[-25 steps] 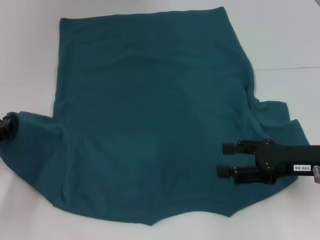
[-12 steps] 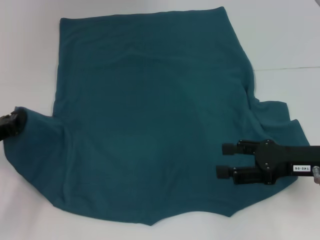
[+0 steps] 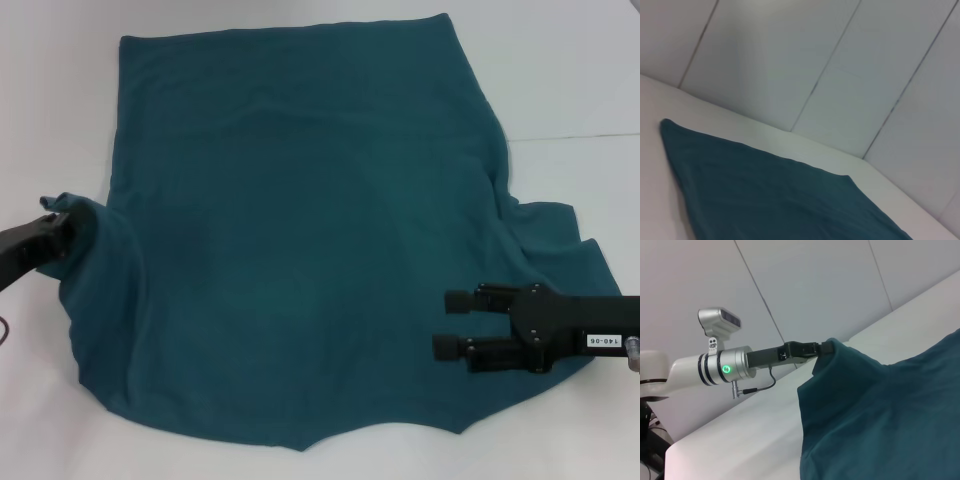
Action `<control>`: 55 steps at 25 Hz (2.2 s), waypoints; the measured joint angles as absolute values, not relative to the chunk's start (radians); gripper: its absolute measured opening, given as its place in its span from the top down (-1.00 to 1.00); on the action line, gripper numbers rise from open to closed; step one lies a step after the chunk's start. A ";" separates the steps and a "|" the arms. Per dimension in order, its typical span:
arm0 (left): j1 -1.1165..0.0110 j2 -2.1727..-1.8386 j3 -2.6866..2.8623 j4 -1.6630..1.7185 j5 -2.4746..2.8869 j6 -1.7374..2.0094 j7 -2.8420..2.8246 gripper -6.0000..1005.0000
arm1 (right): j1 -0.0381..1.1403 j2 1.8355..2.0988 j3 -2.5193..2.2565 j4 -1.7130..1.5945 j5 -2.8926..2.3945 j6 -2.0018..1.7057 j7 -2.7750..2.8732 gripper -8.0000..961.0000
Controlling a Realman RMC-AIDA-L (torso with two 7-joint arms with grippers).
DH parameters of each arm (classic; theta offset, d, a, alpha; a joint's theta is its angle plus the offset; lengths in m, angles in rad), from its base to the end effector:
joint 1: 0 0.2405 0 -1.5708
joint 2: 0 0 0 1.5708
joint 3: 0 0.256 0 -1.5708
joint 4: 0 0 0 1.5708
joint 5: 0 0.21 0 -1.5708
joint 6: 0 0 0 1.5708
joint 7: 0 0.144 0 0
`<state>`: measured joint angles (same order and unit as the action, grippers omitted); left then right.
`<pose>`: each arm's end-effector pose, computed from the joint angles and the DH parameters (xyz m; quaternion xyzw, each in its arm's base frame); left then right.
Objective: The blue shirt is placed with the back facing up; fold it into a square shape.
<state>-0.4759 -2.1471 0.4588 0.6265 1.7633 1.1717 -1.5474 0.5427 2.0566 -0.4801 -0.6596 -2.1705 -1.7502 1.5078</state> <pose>-0.3124 0.3598 0.0289 -0.7539 -0.4260 -0.3546 0.3527 0.2718 0.3119 0.0213 -0.9207 0.2822 0.2590 0.0745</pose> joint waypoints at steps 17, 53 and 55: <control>-0.555 -2.163 0.463 0.513 1.763 1.165 -1.514 0.98 | 0.544 2.057 -0.482 -0.660 -2.171 -1.750 1.501 -0.77; -0.577 -2.168 0.528 0.394 1.687 1.241 -1.424 -0.46 | 0.539 2.058 -0.453 -0.660 -2.171 -1.758 1.508 -0.75; -0.567 -2.168 0.528 0.395 1.678 1.265 -1.410 -0.56 | 0.535 2.057 -0.439 -0.660 -2.171 -1.759 1.508 -0.75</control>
